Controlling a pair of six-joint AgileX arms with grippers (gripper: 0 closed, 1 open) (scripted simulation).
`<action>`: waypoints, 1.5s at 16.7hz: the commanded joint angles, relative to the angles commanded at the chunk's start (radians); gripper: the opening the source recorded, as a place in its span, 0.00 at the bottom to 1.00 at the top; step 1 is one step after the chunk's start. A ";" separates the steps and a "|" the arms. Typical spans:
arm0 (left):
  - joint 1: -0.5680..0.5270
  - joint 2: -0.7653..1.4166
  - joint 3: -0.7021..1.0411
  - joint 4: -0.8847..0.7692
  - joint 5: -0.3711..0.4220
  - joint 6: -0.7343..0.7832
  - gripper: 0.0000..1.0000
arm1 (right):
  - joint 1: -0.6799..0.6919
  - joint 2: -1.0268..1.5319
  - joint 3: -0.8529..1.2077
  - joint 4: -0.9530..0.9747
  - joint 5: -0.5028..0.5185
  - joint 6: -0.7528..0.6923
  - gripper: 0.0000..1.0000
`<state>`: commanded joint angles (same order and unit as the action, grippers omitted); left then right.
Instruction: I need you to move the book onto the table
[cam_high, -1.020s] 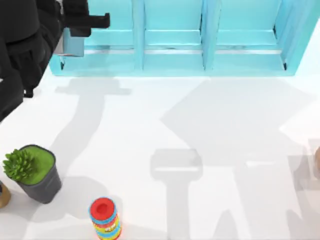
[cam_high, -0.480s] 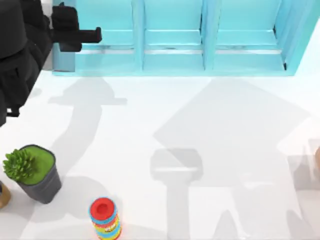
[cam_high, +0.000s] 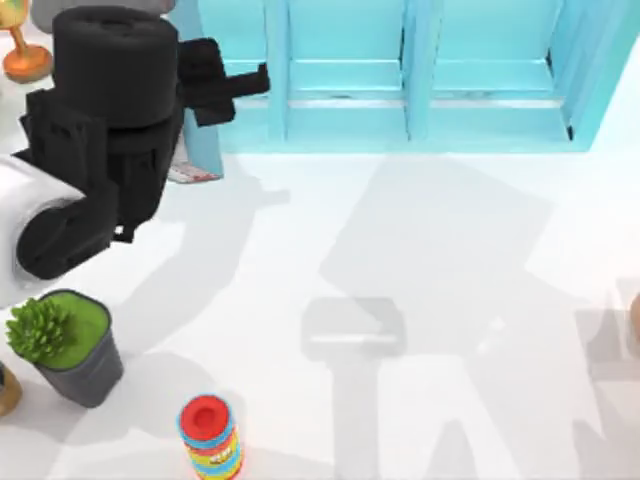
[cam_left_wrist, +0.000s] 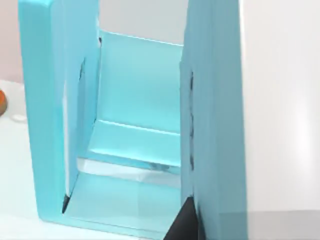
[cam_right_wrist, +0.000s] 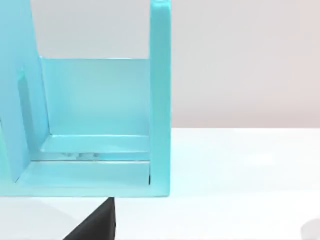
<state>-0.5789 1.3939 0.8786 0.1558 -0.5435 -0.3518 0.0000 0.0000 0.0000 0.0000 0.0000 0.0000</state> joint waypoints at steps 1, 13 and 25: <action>-0.034 0.045 0.017 -0.004 -0.036 -0.083 0.00 | 0.000 0.000 0.000 0.000 0.000 0.000 1.00; -0.517 0.528 0.253 -0.017 -0.492 -1.480 0.00 | 0.000 0.000 0.000 0.000 0.000 0.000 1.00; -0.692 0.658 0.313 -0.025 -0.630 -1.904 0.00 | 0.000 0.000 0.000 0.000 0.000 0.000 1.00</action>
<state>-1.2708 2.0518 1.1918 0.1305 -1.1736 -2.2553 0.0000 0.0000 0.0000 0.0000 0.0000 0.0000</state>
